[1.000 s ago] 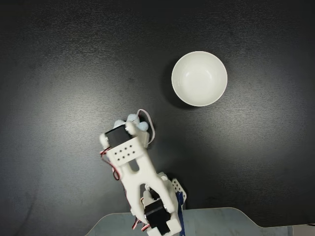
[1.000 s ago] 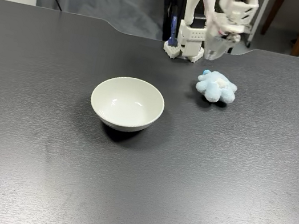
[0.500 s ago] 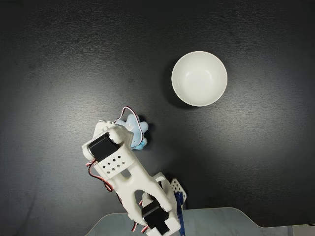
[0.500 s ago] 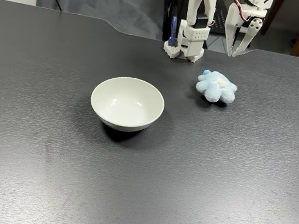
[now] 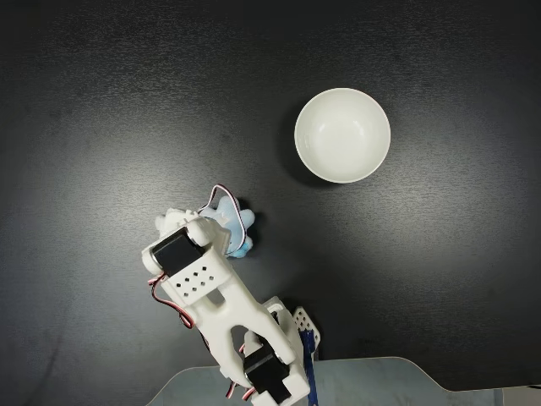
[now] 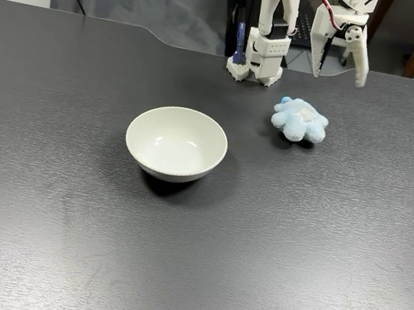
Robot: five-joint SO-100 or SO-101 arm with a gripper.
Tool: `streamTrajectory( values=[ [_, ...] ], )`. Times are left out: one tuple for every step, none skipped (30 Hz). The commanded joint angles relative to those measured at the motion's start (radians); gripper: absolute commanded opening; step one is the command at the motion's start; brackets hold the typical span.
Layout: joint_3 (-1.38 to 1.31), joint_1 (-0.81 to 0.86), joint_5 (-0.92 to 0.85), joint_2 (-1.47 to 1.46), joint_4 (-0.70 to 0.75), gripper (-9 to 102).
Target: Grasp a skyblue doll and put it in the white bowl.
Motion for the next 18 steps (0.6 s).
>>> streamTrajectory(
  values=[
    [0.094, 0.009, -0.003, 0.009, 0.049, 59],
    [0.114, 0.009, -0.005, 0.009, 0.049, 59],
    [0.124, 0.009, -0.006, 0.009, 0.049, 59],
    [0.13, 0.009, -0.006, 0.009, 0.049, 59],
    [0.132, 0.009, -0.006, 0.009, 0.049, 59],
    [0.132, 0.009, 0.0, 0.009, 0.049, 59],
    [0.132, 0.009, 0.005, 0.008, 0.049, 59],
    [0.132, 0.009, 0.002, 0.008, 0.049, 59],
    [0.132, 0.009, -0.003, 0.006, 0.049, 59],
    [0.132, 0.009, -0.003, 0.005, 0.049, 59],
    [0.132, 0.009, -0.003, 0.003, 0.049, 59],
    [0.132, 0.009, -0.003, -0.011, 0.048, 59],
    [0.13, 0.009, -0.003, -0.037, 0.048, 59],
    [0.124, 0.011, -0.003, -0.074, 0.048, 59],
    [0.12, 0.012, -0.003, -0.112, 0.048, 59],
    [0.117, 0.014, -0.002, -0.147, 0.046, 59],
    [0.117, 0.021, 0.0, -0.175, 0.041, 59],
    [0.117, 0.037, 0.005, -0.19, 0.025, 59]
  ],
)
